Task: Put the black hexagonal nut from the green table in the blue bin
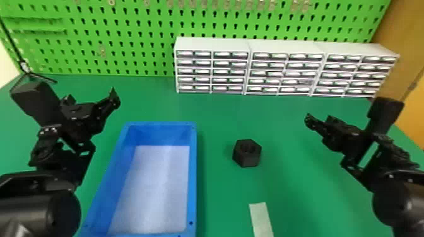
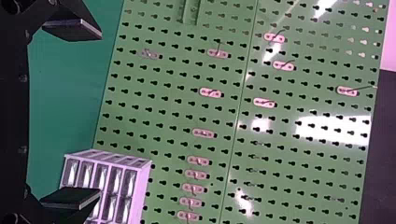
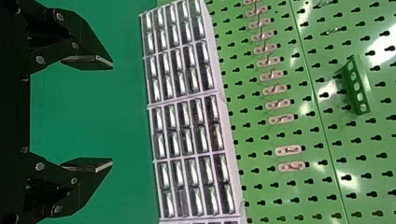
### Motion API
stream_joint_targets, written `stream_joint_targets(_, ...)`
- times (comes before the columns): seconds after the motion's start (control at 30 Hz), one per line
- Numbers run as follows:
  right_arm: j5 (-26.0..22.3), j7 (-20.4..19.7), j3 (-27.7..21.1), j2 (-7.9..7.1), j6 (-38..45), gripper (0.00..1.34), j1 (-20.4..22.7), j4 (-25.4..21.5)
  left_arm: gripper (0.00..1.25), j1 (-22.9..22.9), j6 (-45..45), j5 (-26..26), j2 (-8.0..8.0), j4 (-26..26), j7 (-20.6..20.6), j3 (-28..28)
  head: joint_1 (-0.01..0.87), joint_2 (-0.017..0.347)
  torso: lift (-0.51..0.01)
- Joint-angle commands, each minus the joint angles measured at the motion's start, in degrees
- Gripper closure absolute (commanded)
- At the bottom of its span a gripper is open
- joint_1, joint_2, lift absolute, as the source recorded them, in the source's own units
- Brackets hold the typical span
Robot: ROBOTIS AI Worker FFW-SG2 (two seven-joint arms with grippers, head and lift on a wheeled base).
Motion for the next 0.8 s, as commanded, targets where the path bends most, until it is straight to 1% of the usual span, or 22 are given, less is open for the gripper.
stream_joint_targets(0.0,-0.1,0.0,0.0,0.19,0.1,0.52,0.0,-0.2,0.11,-0.1,-0.1,-0.1,0.0,0.1,0.0,0.2,0.692,0.008,-0.097)
stream_joint_targets(0.43,-0.1,0.0,0.2,-0.07,0.2,0.52,-0.1,-0.3,0.11,-0.1,-0.1,-0.1,0.0,0.0,0.0,0.2,0.692,0.008,-0.097)
stream_joint_targets(0.77,-0.1,0.0,0.2,0.02,1.0,0.52,-0.2,-0.8,0.11,-0.2,-0.1,-0.1,0.0,0.1,0.0,0.2,0.692,0.008,-0.097)
